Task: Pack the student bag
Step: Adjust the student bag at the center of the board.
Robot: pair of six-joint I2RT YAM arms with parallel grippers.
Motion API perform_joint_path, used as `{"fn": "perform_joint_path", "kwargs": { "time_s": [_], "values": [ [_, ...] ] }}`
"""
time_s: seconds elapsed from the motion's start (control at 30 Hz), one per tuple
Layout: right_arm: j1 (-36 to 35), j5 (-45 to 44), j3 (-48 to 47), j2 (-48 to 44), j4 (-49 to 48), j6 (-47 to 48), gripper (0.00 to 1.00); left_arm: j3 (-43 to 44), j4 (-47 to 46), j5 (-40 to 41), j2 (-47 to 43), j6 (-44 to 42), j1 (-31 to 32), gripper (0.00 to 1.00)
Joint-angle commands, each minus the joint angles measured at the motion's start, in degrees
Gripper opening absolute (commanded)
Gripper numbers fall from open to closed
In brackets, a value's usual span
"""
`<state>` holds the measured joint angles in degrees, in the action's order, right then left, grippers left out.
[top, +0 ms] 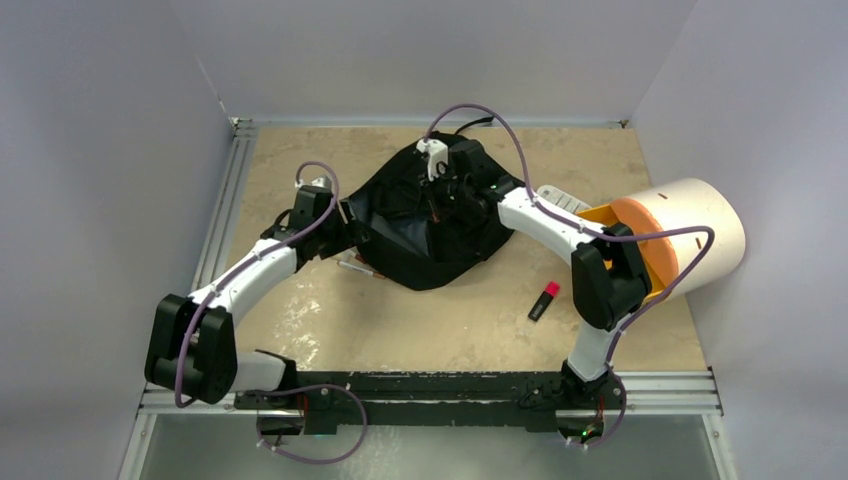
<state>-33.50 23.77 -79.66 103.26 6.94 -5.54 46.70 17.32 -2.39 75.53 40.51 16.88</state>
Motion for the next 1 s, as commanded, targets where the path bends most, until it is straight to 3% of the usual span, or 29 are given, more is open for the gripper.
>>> {"fn": "perform_joint_path", "kwargs": {
  "time_s": [0.0, 0.07, 0.17, 0.27, 0.4, 0.73, 0.97],
  "values": [
    [-1.90, 2.88, 0.06, -2.34, -0.44, -1.13, 0.00, 2.75, -3.13, -1.32, 0.93, 1.29, -0.19, 0.62],
    [-2.94, 3.28, -0.45, -1.91, 0.14, -0.98, 0.00, 2.20, -3.09, -1.43, 0.39, 1.09, -0.19, 0.59],
    [-4.81, 5.31, -1.22, -0.91, 1.88, -0.10, 0.08, 0.80, -2.46, -1.06, -1.70, 0.76, -0.19, 0.55],
    [-6.34, 8.49, -0.68, -0.37, 2.68, 0.57, 0.18, -1.16, -1.72, -1.28, -4.86, 0.47, -0.19, 0.52],
    [-6.69, 14.70, 1.46, -1.63, 0.98, 0.45, 0.40, -3.98, -1.76, -1.90, -8.28, 0.06, -0.19, 0.50],
    [-6.61, 7.67, 6.68, -12.85, -6.60, -7.92, 0.39, -4.39, -1.40, -2.69, -8.48, 0.01, -0.19, 0.48],
    [-6.63, -10.03, 13.81, -22.52, -12.85, -17.84, 0.39, -2.25, -0.44, -3.60, -8.18, 0.13, -0.23, 0.51]
  ]
}}
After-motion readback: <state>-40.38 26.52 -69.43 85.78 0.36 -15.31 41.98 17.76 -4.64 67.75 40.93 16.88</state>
